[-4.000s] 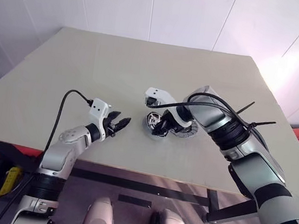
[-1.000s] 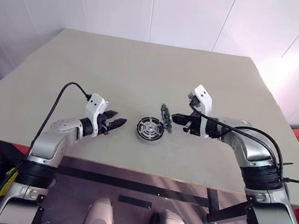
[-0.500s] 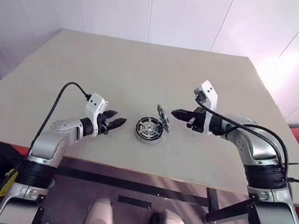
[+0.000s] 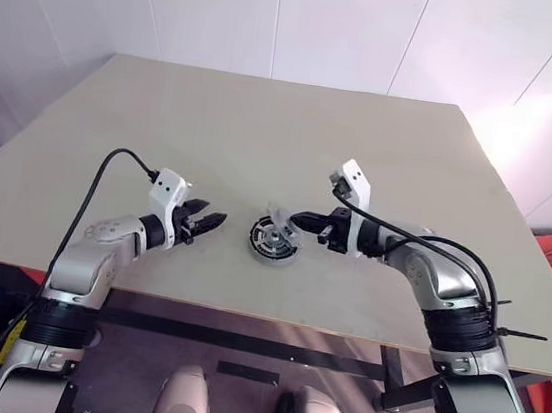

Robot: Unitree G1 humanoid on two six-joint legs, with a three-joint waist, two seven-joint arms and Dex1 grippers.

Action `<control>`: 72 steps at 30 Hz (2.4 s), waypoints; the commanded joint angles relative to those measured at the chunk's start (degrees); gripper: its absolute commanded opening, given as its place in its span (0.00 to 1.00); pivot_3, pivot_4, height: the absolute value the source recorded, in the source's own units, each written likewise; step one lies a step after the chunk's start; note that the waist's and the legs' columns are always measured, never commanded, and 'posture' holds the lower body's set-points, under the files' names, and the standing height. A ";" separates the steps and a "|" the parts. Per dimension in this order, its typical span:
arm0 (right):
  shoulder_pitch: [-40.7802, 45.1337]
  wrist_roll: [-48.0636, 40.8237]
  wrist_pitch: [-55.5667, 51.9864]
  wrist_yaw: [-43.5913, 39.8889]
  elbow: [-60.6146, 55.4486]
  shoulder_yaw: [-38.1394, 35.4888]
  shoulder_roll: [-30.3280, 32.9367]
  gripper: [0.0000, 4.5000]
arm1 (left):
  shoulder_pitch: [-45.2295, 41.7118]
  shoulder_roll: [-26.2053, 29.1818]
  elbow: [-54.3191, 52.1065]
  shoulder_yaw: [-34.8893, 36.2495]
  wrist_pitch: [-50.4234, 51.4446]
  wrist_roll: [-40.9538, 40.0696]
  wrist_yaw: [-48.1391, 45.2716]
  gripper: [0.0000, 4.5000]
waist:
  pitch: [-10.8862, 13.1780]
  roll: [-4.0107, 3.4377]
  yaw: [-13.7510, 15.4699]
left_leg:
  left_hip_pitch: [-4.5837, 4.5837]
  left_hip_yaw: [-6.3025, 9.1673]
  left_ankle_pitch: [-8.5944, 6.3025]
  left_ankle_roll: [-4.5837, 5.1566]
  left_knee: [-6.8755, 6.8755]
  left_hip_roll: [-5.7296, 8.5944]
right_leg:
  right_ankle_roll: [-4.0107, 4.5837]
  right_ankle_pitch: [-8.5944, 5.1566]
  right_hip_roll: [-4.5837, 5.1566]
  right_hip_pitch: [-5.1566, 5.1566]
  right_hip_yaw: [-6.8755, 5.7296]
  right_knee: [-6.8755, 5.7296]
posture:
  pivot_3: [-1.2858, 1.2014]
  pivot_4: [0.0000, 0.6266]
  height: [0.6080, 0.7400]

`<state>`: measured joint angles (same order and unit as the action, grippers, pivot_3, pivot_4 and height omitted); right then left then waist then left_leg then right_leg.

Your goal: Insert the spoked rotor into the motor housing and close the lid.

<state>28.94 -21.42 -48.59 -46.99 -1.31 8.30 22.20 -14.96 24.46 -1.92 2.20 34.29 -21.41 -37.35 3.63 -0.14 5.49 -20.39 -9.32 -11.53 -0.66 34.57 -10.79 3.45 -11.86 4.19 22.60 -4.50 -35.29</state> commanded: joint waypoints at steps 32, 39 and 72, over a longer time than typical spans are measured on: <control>-3.78 5.32 22.10 0.98 19.02 2.47 -5.66 0.01 | -3.43 0.45 -0.89 2.33 -0.25 -0.28 1.03 0.66 | -0.05 0.05 -0.08 | 1.31 0.01 -0.02 0.01 -0.36 0.04 | -0.15 -0.09 0.00 -1.41 -0.03 0.66 | 0.52 0.00 1.00; -3.09 -3.72 19.99 -3.48 13.49 -4.90 -5.93 0.01 | -4.87 -1.17 0.46 1.57 -0.46 -0.13 0.92 0.66 | -0.04 0.05 -0.07 | 1.15 0.04 -0.04 0.04 -0.37 0.08 | -0.21 -0.13 0.01 -1.37 -0.04 0.78 | 0.52 0.00 1.00; -2.92 5.84 35.39 -14.00 10.79 3.21 -0.52 0.99 | -6.62 -0.66 1.85 0.38 3.80 -1.93 -1.54 0.66 | -0.03 0.03 -0.03 | 0.26 -0.05 -0.10 0.15 -0.52 0.07 | -0.14 -0.14 0.00 -0.33 -0.03 0.60 | 0.52 0.00 1.00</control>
<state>24.49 -15.81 -14.92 -60.81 9.79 11.36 21.94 -20.60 23.36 1.52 1.99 38.66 -22.96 -38.82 3.60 -0.10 5.46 -20.13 -9.37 -11.63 -0.51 34.06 -10.72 3.30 -12.00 4.19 22.27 -4.53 -34.70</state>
